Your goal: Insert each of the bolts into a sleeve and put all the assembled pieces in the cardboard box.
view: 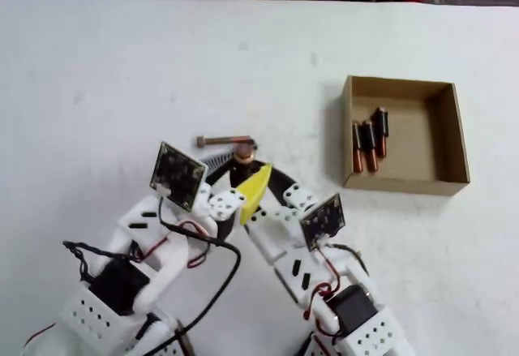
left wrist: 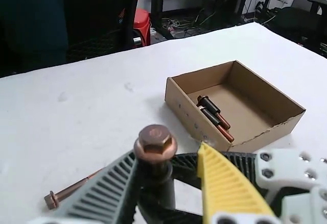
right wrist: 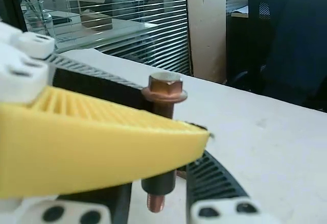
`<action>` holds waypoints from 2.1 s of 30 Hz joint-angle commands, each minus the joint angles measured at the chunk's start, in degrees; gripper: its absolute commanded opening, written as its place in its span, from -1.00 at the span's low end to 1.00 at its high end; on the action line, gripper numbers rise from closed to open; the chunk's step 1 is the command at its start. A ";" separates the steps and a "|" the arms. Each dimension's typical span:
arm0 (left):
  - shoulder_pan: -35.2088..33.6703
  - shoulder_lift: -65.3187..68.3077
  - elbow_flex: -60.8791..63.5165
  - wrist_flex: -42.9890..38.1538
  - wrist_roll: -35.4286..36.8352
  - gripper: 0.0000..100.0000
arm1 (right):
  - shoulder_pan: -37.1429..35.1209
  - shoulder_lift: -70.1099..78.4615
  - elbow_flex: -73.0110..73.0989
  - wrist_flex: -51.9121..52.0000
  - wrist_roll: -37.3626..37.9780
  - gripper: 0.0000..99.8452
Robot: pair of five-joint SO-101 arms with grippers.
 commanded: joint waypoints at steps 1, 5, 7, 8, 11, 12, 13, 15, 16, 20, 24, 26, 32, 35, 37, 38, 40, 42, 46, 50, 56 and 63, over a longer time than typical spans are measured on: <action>1.54 -0.48 -0.70 -0.09 -0.62 -0.63 | 0.40 -0.66 0.53 0.04 -0.35 -0.97; -2.33 -0.40 -0.53 -0.18 -0.62 -0.63 | 0.40 -0.66 0.53 0.04 -0.35 -0.97; -4.18 -0.31 -0.44 -0.18 -0.62 -0.63 | 0.40 -0.66 0.53 0.04 -0.35 -0.97; -4.88 -0.22 -0.35 -0.18 -0.62 -0.63 | 0.40 -0.66 0.53 0.04 -0.35 -0.97; -5.14 -0.22 -0.35 -0.18 -2.64 -0.63 | 0.40 -0.66 0.53 0.04 -0.35 -0.97; -5.05 -0.22 -0.35 -0.18 -3.87 -0.63 | 0.40 -0.66 0.53 0.04 -0.35 -0.97; -5.14 -0.22 -0.35 -0.18 -4.75 -0.63 | 0.40 -0.66 0.53 0.04 -0.35 -0.97; -5.14 -0.22 -0.35 -0.18 -5.27 -0.63 | 0.40 -0.66 0.53 0.04 -0.35 -0.97; -5.14 -0.22 -0.35 -0.18 -5.36 -0.63 | 0.40 -0.66 0.53 0.04 -0.35 -0.97; -5.14 -0.48 -1.14 -0.62 -5.45 -0.63 | 0.40 -0.66 0.53 0.04 -0.35 -0.97; -5.23 -0.48 -2.11 -3.52 -5.45 -0.63 | 0.40 -0.66 0.53 0.04 -0.35 -0.97; -5.23 -0.48 -2.02 -5.01 -5.45 -0.63 | 0.40 -0.66 0.53 0.04 -0.35 -0.97; -5.67 -0.48 -2.90 -5.45 -5.45 -0.63 | 0.40 -0.66 0.53 0.04 -0.35 -0.97; -7.78 -0.48 -4.66 -5.45 -5.36 -0.63 | 0.40 -0.66 0.53 0.04 -0.35 -0.97; -9.27 -0.48 -5.54 -5.27 -5.45 -0.63 | 0.40 -0.66 0.53 0.04 -0.35 -0.97; -10.07 -0.48 -5.89 -5.36 -5.45 -0.64 | 0.40 -0.66 0.53 0.04 -0.35 -0.97; -12.09 -0.48 -6.77 -5.19 -5.45 -0.64 | 0.40 -0.66 0.53 0.04 -0.35 -0.97; -15.08 -0.48 -7.65 -5.10 -5.19 -0.64 | 0.48 -0.66 0.53 0.13 -0.35 -0.97; -20.53 -0.48 -8.26 -5.01 -5.45 -0.88 | 0.48 -0.48 0.53 0.13 -0.35 -0.97; -23.87 -0.48 -8.09 -4.92 -5.19 -0.87 | 0.48 -0.40 0.53 0.13 -0.35 -0.97; -27.30 -0.57 -8.09 -0.79 -5.45 -0.95 | 0.48 -0.75 0.53 2.33 -0.35 -0.97; -29.41 -2.95 -7.21 6.77 -5.10 -0.96 | 0.84 -0.75 0.53 2.42 -0.35 -0.97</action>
